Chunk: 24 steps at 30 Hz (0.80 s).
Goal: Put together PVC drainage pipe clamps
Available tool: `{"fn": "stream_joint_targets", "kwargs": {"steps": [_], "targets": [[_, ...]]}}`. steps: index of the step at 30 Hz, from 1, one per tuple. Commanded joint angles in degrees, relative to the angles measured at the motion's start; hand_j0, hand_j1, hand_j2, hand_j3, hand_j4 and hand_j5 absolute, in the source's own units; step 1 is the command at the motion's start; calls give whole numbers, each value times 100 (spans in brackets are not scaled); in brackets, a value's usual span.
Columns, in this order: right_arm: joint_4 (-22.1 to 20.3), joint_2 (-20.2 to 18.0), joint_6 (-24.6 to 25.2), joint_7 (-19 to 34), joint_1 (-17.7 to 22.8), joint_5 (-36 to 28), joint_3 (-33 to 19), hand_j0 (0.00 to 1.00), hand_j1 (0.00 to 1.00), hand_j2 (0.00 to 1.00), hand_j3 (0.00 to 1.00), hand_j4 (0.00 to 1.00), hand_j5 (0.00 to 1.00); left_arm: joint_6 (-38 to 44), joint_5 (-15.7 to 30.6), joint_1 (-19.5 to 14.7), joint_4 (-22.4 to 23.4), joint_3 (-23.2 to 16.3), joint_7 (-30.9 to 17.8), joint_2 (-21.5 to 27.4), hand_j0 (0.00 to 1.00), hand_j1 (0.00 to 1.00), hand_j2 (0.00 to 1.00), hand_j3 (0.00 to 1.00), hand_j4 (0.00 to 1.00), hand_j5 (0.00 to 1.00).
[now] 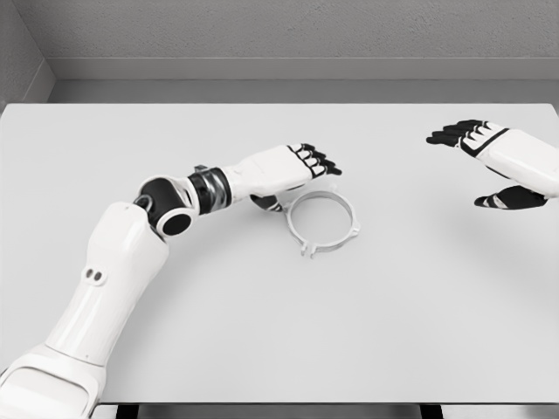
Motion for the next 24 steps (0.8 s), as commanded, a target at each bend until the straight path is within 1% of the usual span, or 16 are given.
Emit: {"fn": "stream_joint_targets", "kwargs": {"steps": [1,6,8,12,13,19,24], "targets": [[-14,-8,-1,-3,0,-26,-5,100,100,100,100,100,100,13,35,0,-3,43,3,26,100,100,100,100,100,100],[-14,-17,-1,-3,0,-17,-5,100,100,100,100,100,100,13,35,-62,85,69,3,61,100,100,100,100,100,100],[-14,-16,-1,-3,0,-17,-5,100,100,100,100,100,100,13,26,-105,226,52,3,35,100,100,100,100,100,100],[-14,-17,-1,-3,0,-17,4,100,100,100,100,100,100,13,26,-132,261,61,3,35,100,100,100,100,100,100],[-14,-17,-1,-3,0,-17,13,100,100,100,100,100,100,13,26,-149,349,61,3,26,100,100,100,100,100,100],[-14,-34,-10,-3,0,-8,4,100,100,100,100,100,100,13,26,-229,384,-18,3,-123,100,100,100,100,100,100],[-14,-25,-1,6,0,-8,4,100,100,100,100,100,100,13,26,-229,419,-27,3,-202,100,100,100,100,100,100]]}}
